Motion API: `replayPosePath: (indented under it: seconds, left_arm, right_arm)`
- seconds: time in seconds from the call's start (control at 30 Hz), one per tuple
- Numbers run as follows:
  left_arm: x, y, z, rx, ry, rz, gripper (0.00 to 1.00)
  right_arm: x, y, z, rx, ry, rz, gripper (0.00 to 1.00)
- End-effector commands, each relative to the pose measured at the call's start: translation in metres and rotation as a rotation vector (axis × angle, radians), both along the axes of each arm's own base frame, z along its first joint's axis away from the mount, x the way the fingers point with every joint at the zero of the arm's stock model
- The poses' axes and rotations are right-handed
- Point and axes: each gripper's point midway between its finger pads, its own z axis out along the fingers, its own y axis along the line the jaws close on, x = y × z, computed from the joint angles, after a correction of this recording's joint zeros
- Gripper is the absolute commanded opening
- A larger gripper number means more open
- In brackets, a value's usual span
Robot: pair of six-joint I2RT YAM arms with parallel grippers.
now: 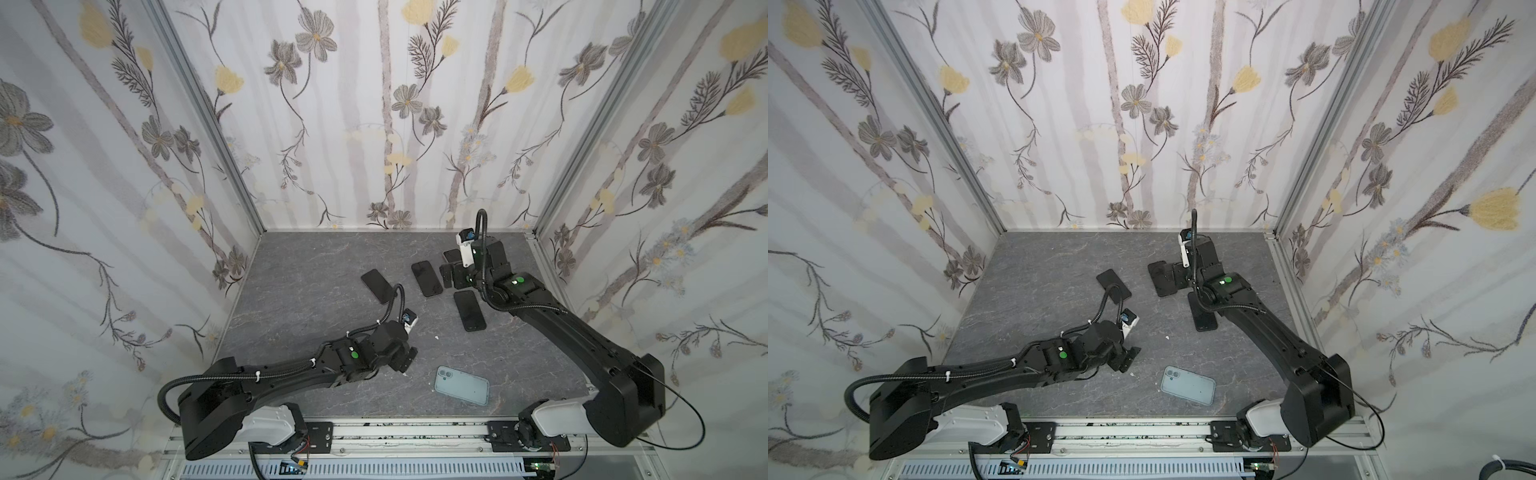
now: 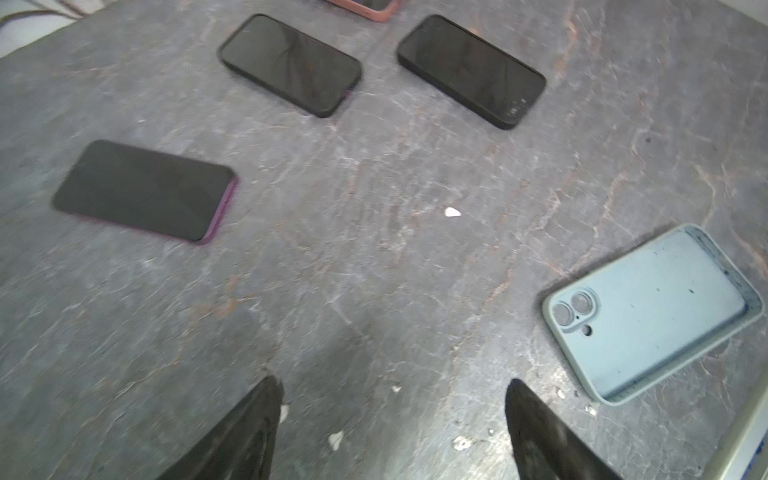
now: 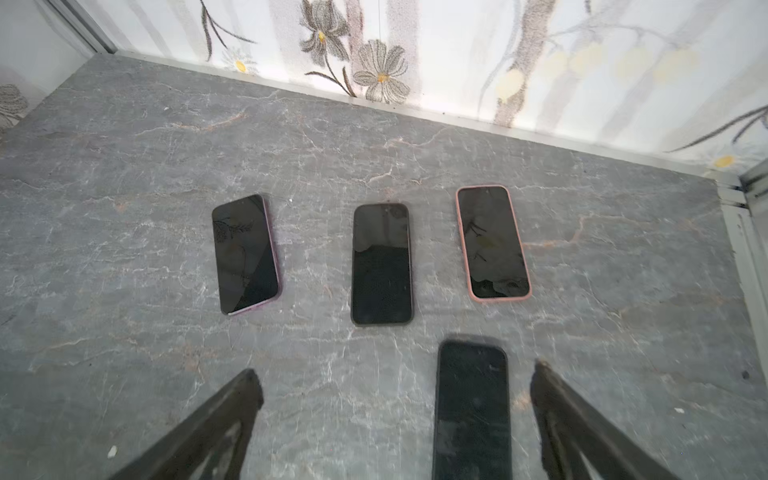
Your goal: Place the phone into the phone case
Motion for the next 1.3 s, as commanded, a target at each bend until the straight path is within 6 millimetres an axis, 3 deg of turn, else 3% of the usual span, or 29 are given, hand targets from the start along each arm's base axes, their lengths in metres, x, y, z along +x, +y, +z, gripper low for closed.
replayPosePath:
  seconds: [0.0, 0.17, 0.33, 0.47, 0.67, 0.93, 1.27]
  left_arm:
    - [-0.005, -0.026, -0.004, 0.004, -0.021, -0.076, 0.81]
    - [-0.018, -0.054, -0.024, 0.032, 0.042, -0.164, 0.78]
    - [-0.027, -0.07, -0.046, 0.092, 0.093, -0.211, 0.74]
    - [-0.027, -0.08, -0.059, 0.118, 0.116, -0.217, 0.74]
    - [-0.02, -0.091, -0.069, 0.129, 0.115, -0.199, 0.72]
    - [-0.001, -0.076, -0.086, 0.226, 0.055, -0.095, 0.72]
    - [0.021, -0.026, -0.086, 0.301, -0.01, 0.087, 0.71]
  right_arm:
    - [-0.021, -0.02, 0.009, 0.009, -0.028, -0.058, 1.0]
    - [-0.058, -0.049, 0.029, 0.03, -0.076, -0.114, 1.0]
    - [-0.085, -0.075, 0.051, 0.054, -0.163, -0.167, 1.0]
    - [-0.101, -0.095, 0.067, 0.062, -0.244, -0.219, 1.0]
    - [-0.112, -0.108, 0.077, 0.059, -0.298, -0.251, 1.0]
    - [-0.11, -0.108, 0.074, 0.038, -0.292, -0.246, 1.0]
    - [-0.1, -0.098, 0.067, 0.037, -0.265, -0.226, 1.0]
